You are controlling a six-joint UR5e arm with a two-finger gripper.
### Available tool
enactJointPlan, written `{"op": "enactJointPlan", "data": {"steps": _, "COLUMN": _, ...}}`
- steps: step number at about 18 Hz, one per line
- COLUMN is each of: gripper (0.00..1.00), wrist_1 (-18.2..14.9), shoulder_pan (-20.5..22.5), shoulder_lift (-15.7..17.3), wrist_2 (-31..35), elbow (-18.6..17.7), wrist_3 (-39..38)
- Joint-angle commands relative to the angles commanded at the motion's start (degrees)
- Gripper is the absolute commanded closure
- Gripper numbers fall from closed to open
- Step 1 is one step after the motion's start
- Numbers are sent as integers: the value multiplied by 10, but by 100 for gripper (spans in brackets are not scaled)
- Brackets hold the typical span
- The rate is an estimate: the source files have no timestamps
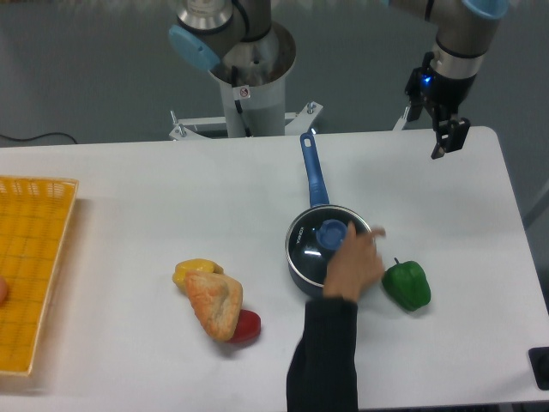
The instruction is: Open the lid
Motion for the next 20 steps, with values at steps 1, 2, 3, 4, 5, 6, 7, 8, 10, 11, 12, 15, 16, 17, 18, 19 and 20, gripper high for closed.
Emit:
{"op": "enactJointPlan", "data": {"steps": 1, "gripper": 0, "wrist_1": 0, "shoulder_pan": 0, "shoulder_lift": 0, "wrist_2": 0, "elbow": -3, "wrist_3": 3}}
{"op": "enactJointPlan", "data": {"steps": 2, "gripper": 0, "wrist_1": 1, "shoulder_pan": -1, "shoulder_lift": 0, "wrist_2": 0, "elbow": -3, "wrist_3": 0}}
{"op": "enactJointPlan", "data": {"steps": 3, "gripper": 0, "wrist_1": 0, "shoulder_pan": -1, "shoulder_lift": 0, "wrist_2": 0, "elbow": -2, "wrist_3": -1}}
{"op": "enactJointPlan", "data": {"steps": 4, "gripper": 0, "wrist_1": -1, "shoulder_pan": -1, "shoulder_lift": 0, "wrist_2": 0, "elbow": -1, "wrist_3": -1}}
{"op": "enactJointPlan", "data": {"steps": 5, "gripper": 0, "wrist_1": -2, "shoulder_pan": -2, "shoulder_lift": 0, "wrist_2": 0, "elbow": 0, "wrist_3": -1}}
{"op": "enactJointPlan", "data": {"steps": 6, "gripper": 0, "wrist_1": -2, "shoulder_pan": -2, "shoulder_lift": 0, "wrist_2": 0, "elbow": 0, "wrist_3": -2}}
{"op": "enactJointPlan", "data": {"steps": 7, "gripper": 0, "wrist_1": -2, "shoulder_pan": -3, "shoulder_lift": 0, "wrist_2": 1, "elbow": 0, "wrist_3": -2}}
{"op": "enactJointPlan", "data": {"steps": 8, "gripper": 0, "wrist_1": -2, "shoulder_pan": -3, "shoulder_lift": 0, "wrist_2": 1, "elbow": 0, "wrist_3": -2}}
{"op": "enactJointPlan", "data": {"steps": 10, "gripper": 0, "wrist_1": -1, "shoulder_pan": -4, "shoulder_lift": 1, "wrist_2": 1, "elbow": -1, "wrist_3": -3}}
{"op": "enactJointPlan", "data": {"steps": 11, "gripper": 0, "wrist_1": 0, "shoulder_pan": -4, "shoulder_lift": 1, "wrist_2": 1, "elbow": -3, "wrist_3": -8}}
{"op": "enactJointPlan", "data": {"steps": 12, "gripper": 0, "wrist_1": 0, "shoulder_pan": -4, "shoulder_lift": 1, "wrist_2": 1, "elbow": -5, "wrist_3": -11}}
{"op": "enactJointPlan", "data": {"steps": 15, "gripper": 0, "wrist_1": 0, "shoulder_pan": -3, "shoulder_lift": 0, "wrist_2": 0, "elbow": -6, "wrist_3": -20}}
{"op": "enactJointPlan", "data": {"steps": 16, "gripper": 0, "wrist_1": 0, "shoulder_pan": -2, "shoulder_lift": 0, "wrist_2": 0, "elbow": -9, "wrist_3": -25}}
{"op": "enactJointPlan", "data": {"steps": 17, "gripper": 0, "wrist_1": -1, "shoulder_pan": -1, "shoulder_lift": 0, "wrist_2": 0, "elbow": -11, "wrist_3": -27}}
{"op": "enactJointPlan", "data": {"steps": 18, "gripper": 0, "wrist_1": -3, "shoulder_pan": -2, "shoulder_lift": 1, "wrist_2": 0, "elbow": -17, "wrist_3": -40}}
{"op": "enactJointPlan", "data": {"steps": 19, "gripper": 0, "wrist_1": -3, "shoulder_pan": -3, "shoulder_lift": 3, "wrist_2": 0, "elbow": -22, "wrist_3": -80}}
{"op": "enactJointPlan", "data": {"steps": 20, "gripper": 0, "wrist_1": -3, "shoulder_pan": -4, "shoulder_lift": 6, "wrist_2": -2, "elbow": -26, "wrist_3": -130}}
